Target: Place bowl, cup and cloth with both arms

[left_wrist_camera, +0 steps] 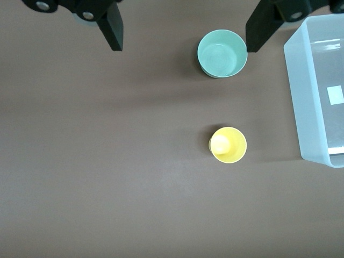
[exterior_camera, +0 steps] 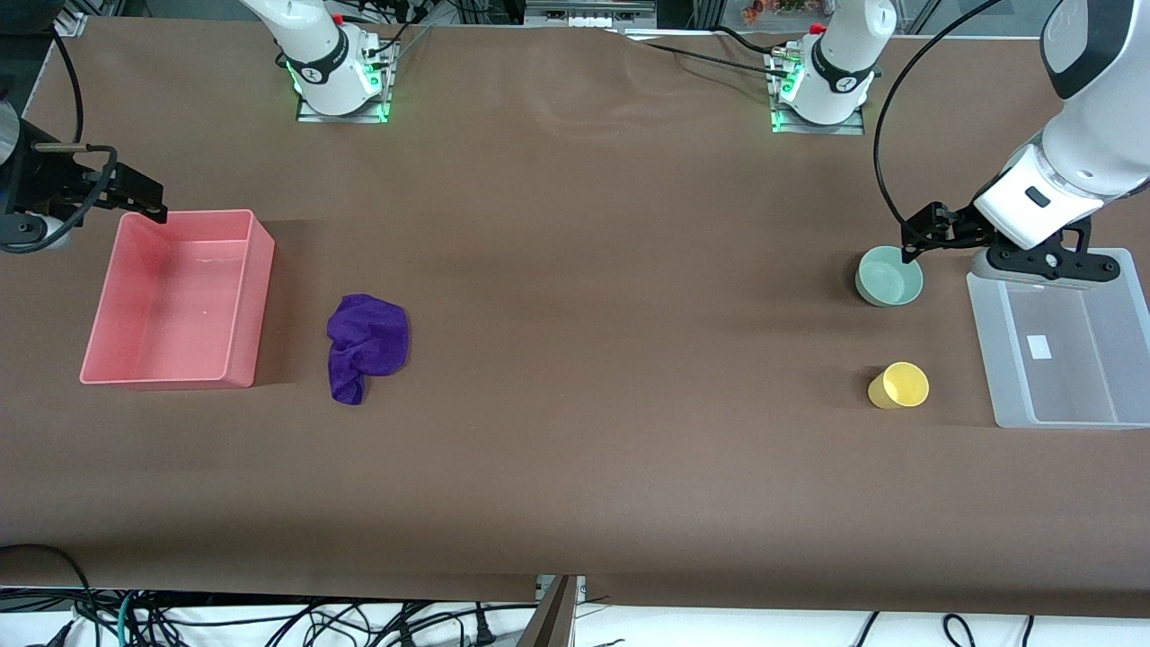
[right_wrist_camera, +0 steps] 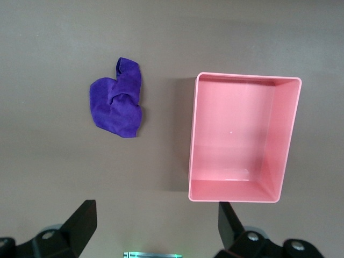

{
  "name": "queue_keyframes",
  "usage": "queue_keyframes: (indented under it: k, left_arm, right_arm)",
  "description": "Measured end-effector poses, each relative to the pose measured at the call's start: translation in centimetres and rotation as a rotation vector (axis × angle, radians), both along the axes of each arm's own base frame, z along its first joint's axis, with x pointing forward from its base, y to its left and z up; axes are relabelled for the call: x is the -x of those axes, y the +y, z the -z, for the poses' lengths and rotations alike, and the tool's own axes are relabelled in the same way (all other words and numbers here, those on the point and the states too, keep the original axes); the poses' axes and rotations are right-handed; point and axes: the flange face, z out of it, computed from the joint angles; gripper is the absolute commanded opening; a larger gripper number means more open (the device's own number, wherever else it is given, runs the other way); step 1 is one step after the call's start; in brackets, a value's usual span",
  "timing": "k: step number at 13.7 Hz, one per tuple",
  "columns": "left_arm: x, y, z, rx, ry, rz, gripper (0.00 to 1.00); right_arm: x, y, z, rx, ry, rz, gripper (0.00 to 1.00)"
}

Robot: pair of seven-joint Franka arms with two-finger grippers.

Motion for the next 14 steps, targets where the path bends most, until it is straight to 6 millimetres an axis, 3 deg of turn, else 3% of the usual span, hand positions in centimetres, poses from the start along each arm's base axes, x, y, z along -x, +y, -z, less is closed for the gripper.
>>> queue_keyframes:
  k: [14]
  left_arm:
    - [0.1,-0.01,0.04,-0.001,0.009,-0.001,1.0]
  right_arm:
    - [-0.11,-0.08,0.13,0.0,0.0,0.001,1.0]
